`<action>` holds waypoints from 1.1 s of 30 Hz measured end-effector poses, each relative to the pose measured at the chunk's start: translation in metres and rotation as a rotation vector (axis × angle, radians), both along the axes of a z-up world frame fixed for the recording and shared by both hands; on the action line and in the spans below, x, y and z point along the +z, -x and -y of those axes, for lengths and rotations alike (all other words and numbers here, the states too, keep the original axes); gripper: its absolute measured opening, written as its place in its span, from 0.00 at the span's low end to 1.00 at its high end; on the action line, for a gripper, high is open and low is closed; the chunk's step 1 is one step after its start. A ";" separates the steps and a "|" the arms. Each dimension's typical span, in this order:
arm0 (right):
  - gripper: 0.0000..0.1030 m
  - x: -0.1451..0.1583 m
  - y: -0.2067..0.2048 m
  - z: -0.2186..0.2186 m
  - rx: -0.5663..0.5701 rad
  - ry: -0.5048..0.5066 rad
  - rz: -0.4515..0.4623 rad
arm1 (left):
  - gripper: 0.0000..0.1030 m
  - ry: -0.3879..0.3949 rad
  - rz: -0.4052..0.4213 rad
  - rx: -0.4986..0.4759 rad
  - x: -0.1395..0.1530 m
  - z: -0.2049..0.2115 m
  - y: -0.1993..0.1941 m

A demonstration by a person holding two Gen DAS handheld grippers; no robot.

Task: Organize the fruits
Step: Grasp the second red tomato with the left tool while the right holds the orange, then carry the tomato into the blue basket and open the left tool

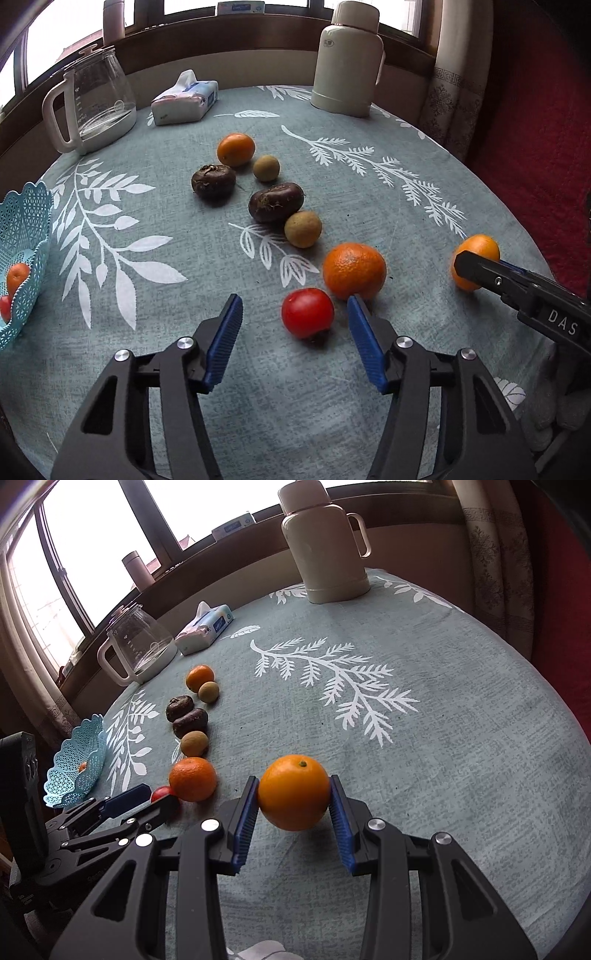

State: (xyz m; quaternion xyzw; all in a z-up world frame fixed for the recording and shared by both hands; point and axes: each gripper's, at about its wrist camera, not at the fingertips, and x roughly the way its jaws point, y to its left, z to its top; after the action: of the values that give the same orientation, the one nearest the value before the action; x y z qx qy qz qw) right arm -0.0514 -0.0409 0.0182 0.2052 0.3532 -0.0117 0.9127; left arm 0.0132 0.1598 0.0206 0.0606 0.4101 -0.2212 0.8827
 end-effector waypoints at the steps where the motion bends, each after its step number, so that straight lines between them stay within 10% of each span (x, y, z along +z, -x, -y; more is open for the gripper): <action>1: 0.37 0.000 0.000 0.000 0.001 0.000 0.001 | 0.48 0.005 -0.007 0.005 -0.001 -0.001 -0.001; 7: 0.37 0.000 0.001 -0.001 0.006 0.000 0.006 | 0.29 0.068 -0.061 -0.014 -0.005 -0.003 -0.002; 33: 0.37 0.001 0.004 -0.003 -0.015 0.024 0.014 | 0.29 0.069 0.150 0.181 0.055 -0.068 0.015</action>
State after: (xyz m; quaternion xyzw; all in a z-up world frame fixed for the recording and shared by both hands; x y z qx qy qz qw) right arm -0.0549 -0.0382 0.0193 0.1971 0.3451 -0.0215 0.9174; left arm -0.0016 0.2274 0.0752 0.0093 0.3387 -0.1495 0.9289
